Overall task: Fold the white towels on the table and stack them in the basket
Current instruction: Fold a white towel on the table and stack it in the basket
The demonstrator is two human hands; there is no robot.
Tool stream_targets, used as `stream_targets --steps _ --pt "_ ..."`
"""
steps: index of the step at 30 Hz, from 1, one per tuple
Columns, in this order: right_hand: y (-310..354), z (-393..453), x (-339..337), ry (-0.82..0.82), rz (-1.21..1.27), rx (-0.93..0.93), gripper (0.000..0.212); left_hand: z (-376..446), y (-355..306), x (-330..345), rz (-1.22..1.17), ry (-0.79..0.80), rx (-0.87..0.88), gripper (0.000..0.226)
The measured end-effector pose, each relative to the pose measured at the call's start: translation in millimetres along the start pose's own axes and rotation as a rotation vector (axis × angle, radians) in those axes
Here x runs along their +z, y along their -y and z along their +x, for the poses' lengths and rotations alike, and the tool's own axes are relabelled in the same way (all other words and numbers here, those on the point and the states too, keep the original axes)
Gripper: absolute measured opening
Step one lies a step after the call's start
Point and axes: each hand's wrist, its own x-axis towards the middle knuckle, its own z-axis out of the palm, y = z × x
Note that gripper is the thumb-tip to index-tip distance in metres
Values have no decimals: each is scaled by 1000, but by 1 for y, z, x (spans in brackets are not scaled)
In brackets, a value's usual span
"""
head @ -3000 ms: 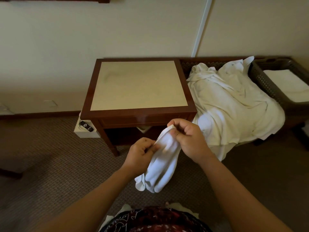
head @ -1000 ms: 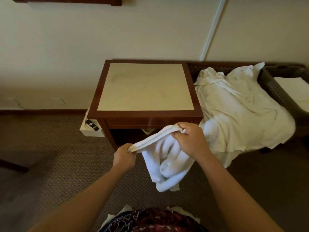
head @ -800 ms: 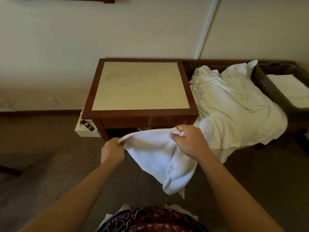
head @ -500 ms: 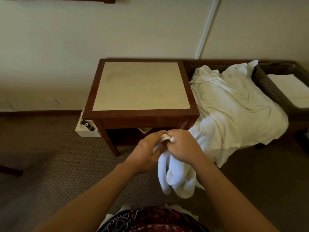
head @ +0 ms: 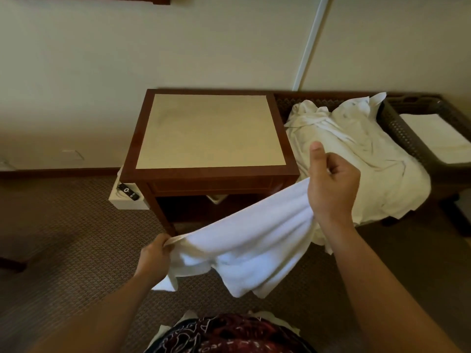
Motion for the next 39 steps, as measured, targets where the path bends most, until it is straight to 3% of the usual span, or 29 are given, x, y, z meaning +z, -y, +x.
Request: stream_targets --steps 7,13,16,20,23,25,30,33,39 --pt "5 2 14 96 -37 12 54 -3 7 0 -128 -111 -12 24" --pt "-22 15 2 340 -74 118 5 14 3 -16 -236 -361 -174 19" --pt "-55 24 -10 438 -117 222 23 30 -5 -34 -271 -476 -203 19" --pt "-103 24 -24 330 -39 348 26 45 -20 -55 -183 -492 -105 21" --pt "-137 18 -29 141 46 440 22 57 -33 -56 29 -316 6 31" --pt "-154 16 -31 105 64 488 23 61 -40 -57 93 -251 59 35" --pt "-179 25 -33 12 89 446 21 64 -56 -51 131 -280 58 37" --pt "-190 37 -34 96 11 408 22 62 -66 -46 173 -197 16 40" --pt "-202 57 -41 165 30 385 26 59 -83 -43 139 -347 58 46"
